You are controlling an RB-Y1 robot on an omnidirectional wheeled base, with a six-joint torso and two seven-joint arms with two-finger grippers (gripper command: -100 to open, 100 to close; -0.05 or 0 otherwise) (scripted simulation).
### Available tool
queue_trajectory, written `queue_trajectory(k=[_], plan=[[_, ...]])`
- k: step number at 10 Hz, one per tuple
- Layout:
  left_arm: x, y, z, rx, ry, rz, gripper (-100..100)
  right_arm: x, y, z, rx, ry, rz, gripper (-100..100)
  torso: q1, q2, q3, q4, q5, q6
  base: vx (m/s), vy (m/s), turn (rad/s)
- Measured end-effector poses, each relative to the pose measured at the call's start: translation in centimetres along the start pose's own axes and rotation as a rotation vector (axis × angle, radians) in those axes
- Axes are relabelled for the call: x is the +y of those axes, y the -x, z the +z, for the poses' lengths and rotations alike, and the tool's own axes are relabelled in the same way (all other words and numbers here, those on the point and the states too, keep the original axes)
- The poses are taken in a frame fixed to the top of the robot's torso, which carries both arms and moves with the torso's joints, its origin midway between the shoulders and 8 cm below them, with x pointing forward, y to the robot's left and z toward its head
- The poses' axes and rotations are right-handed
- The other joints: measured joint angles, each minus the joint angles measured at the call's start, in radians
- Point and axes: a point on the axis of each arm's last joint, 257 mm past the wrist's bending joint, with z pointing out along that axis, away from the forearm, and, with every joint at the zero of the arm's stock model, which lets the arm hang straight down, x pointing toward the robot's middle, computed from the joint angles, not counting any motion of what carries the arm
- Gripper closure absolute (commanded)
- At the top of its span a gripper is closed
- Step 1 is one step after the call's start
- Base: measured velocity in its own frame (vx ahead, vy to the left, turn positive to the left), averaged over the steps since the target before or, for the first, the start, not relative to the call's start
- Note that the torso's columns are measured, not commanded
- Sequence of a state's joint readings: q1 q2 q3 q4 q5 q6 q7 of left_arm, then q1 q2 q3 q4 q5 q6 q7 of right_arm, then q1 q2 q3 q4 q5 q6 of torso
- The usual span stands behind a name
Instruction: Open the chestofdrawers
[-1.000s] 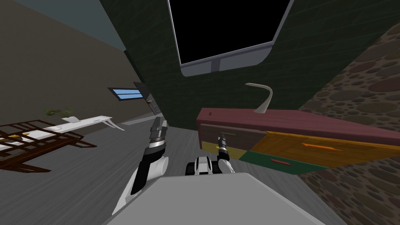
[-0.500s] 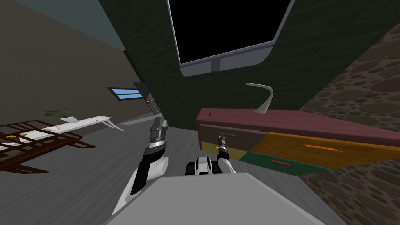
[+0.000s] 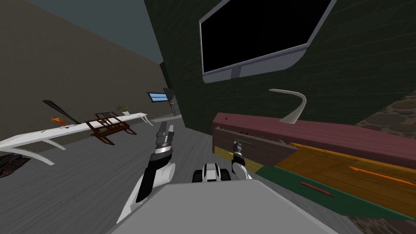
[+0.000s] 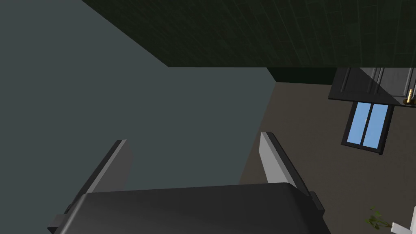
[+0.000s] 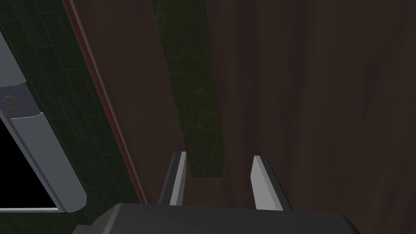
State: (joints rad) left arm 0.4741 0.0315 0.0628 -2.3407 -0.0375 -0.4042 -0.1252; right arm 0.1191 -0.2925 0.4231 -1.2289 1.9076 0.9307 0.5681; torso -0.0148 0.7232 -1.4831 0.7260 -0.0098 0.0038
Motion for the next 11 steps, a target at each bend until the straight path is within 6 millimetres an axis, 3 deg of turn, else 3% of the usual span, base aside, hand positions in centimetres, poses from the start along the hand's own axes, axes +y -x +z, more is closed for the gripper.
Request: queue_trajectory(k=[1, 6, 8, 9, 11], plan=[[0.0, 0.0, 0.0, 0.0, 0.0, 0.0, 0, 0.2, 0.0, 0.1, 0.0, 0.002, -0.001, 100, -0.002, -0.004, -0.003, -0.002, 0.0, 0.001, -0.11, 0.029, 0.379], [0.0, 0.0, 0.0, 0.0, 0.0, 0.0, 0, -1.5, -8.0, 2.5, 0.135, -0.027, -0.011, 100, 0.0, 0.01, 0.006, 0.002, -0.002, 0.001, -0.107, 0.038, 0.259], [0.0, 0.0, 0.0, 0.0, 0.0, 0.0, 0, -1.1, -8.6, 2.7, 0.149, -0.019, -0.02, 100, -0.005, 0.003, 0.002, -0.001, -0.003, 0.005, -0.001, 0.009, 0.002], [0.0, 0.0, 0.0, 0.0, 0.0, 0.0, 0, -0.8, -8.9, 2.6, 0.149, -0.016, -0.026, 100, -0.007, 0.002, 0.001, -0.002, -0.004, 0.006, -0.095, 0.071, 0.452], [0.0, 0.0, 0.0, 0.0, 0.0, 0.0, 0, -1.7, -13.2, 3.5, 0.225, -0.032, -0.035, 100, -0.002, 0.012, 0.007, 0.002, -0.004, 0.002, -0.159, 0.083, 0.394]])
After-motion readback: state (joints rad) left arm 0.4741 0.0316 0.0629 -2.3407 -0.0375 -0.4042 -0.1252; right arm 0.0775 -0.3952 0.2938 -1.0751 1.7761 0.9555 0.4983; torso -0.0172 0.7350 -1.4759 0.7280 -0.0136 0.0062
